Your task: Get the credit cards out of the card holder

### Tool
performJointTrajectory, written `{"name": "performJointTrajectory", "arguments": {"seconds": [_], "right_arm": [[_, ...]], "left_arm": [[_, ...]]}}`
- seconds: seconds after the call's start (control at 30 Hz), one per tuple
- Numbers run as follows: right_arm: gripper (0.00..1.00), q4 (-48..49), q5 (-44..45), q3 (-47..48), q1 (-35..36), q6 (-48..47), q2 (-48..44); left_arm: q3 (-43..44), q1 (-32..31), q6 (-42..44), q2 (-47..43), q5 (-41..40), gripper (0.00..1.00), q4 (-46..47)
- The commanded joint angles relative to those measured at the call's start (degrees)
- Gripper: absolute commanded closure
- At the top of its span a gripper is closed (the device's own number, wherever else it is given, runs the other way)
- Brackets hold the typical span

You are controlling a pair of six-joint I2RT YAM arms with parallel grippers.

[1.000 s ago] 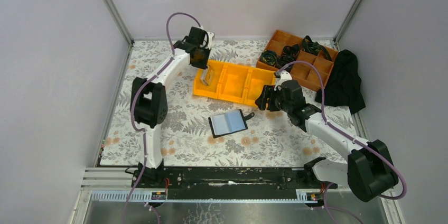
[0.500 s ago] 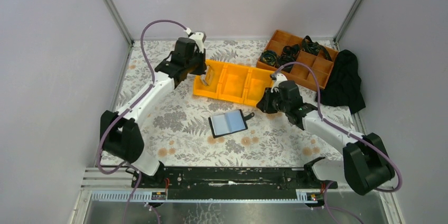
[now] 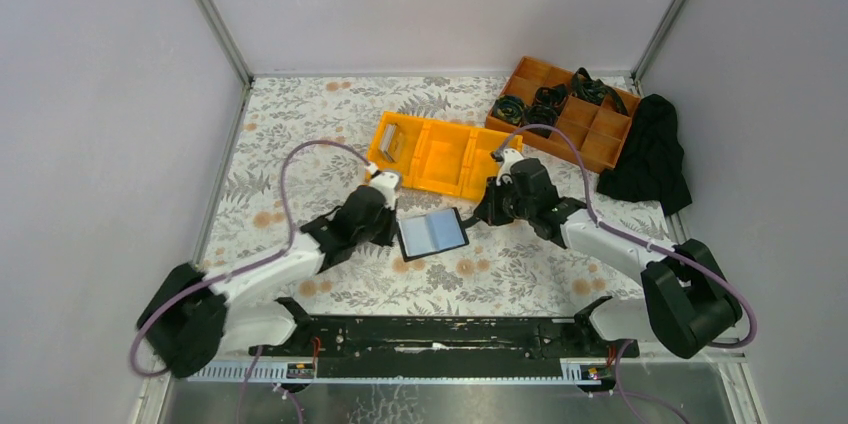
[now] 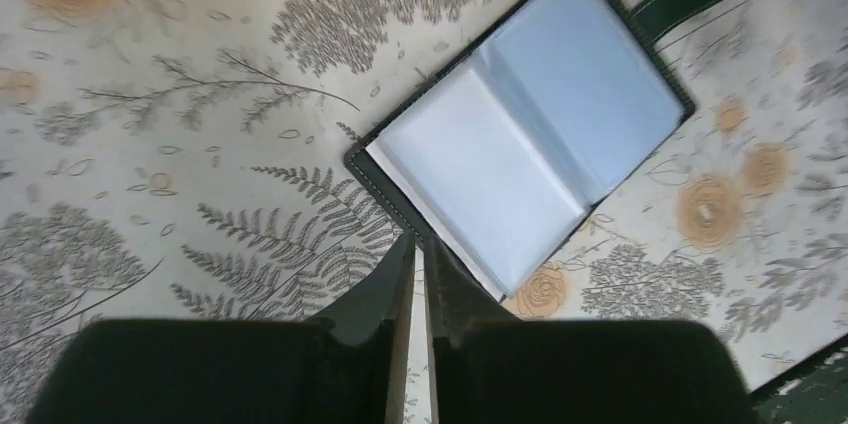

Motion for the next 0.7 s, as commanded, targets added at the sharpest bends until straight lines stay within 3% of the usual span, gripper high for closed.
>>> {"name": "performJointTrajectory", "arguments": {"seconds": [0.0,0.03,0.07,0.1,0.13,0.2,0.4,0.53,0.67], "right_arm": [[0.81,0.8,3.8,1.6,1.5,-1.0,0.9],[0.71,1.3,4.6,1.4,1.5,-0.9,1.5],[0.63,1.7,5.3,1.2,1.6,-0.9,2.2],[0.54,2.2,5.9,1.0,1.6,-0.9,2.9],[0.49,2.8,6.4,0.9,1.7,-0.6,3.6],[0.44,3.8,6.8,0.6,2.0,-0.1,4.6],[0.45,6.0,8.4,1.3,4.8,1.3,8.2],[0.49,6.2,10.0,1.7,5.5,1.7,9.9],[0.62,5.6,12.6,1.4,5.5,1.1,9.6]], "left_arm": [[-7.4,-1.0,-3.1,-16.4,-9.7,0.81,17.2],[-9.6,-1.0,-3.8,-19.5,-11.1,0.6,20.7],[-11.3,-1.1,-4.2,-22.0,-12.2,0.3,22.7],[-12.4,-1.0,-3.6,-23.7,-12.7,0.1,23.7],[-12.7,-1.0,-3.3,-24.6,-12.8,0.01,23.7],[-12.8,-1.0,-3.9,-24.9,-12.4,0.0,23.8],[-15.8,-1.0,-10.1,-24.0,-10.2,0.0,31.3],[-13.6,-1.0,-7.8,-21.5,-10.1,0.0,28.6],[-14.1,-1.0,-7.0,-19.9,-10.0,0.0,31.1]]}}
